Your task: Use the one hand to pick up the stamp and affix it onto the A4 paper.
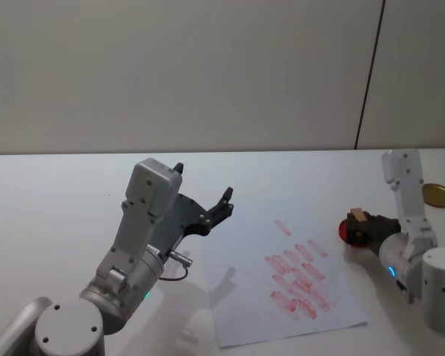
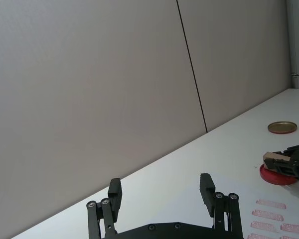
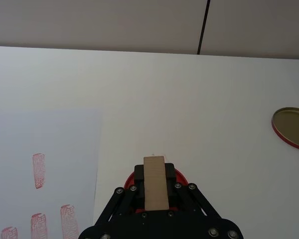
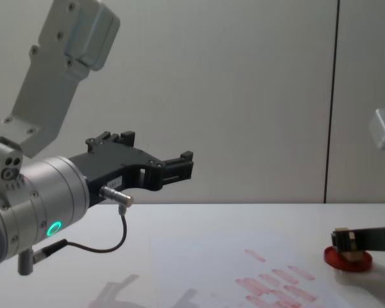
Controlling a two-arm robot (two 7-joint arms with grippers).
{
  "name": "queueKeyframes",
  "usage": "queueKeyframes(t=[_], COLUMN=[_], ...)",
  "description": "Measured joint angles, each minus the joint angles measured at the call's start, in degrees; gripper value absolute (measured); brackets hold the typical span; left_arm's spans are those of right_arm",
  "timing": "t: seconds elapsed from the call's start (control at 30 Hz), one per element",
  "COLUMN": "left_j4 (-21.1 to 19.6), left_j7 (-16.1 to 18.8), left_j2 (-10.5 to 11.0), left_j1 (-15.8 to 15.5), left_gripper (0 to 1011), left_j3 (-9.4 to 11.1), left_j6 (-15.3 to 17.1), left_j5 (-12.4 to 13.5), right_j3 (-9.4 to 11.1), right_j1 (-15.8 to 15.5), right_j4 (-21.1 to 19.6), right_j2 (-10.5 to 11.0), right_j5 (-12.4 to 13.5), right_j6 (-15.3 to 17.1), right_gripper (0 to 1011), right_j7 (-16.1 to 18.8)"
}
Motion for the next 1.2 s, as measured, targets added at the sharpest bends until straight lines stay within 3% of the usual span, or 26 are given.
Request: queueKeyframes(t=[0.87, 1.2], left_j4=[0.0, 0.0], left_j7=[0.0, 0.0], left_j2=[0.0, 0.0], left_j1=[0.0, 0.0], left_gripper=[993, 993], left_j3=[0.0, 0.0], left_j6=[0.0, 0.0], left_j5=[0.0, 0.0], right_j3=[0.84, 0.4], right_j1=[0.8, -0.03], right_j4=[3.25, 0.53], right_j2=[-0.58, -0.62], right_j5=[1.58, 0.92], right_j6=[1.06, 0.04], right_gripper=[220, 220], right_j7=[0.2, 0.97])
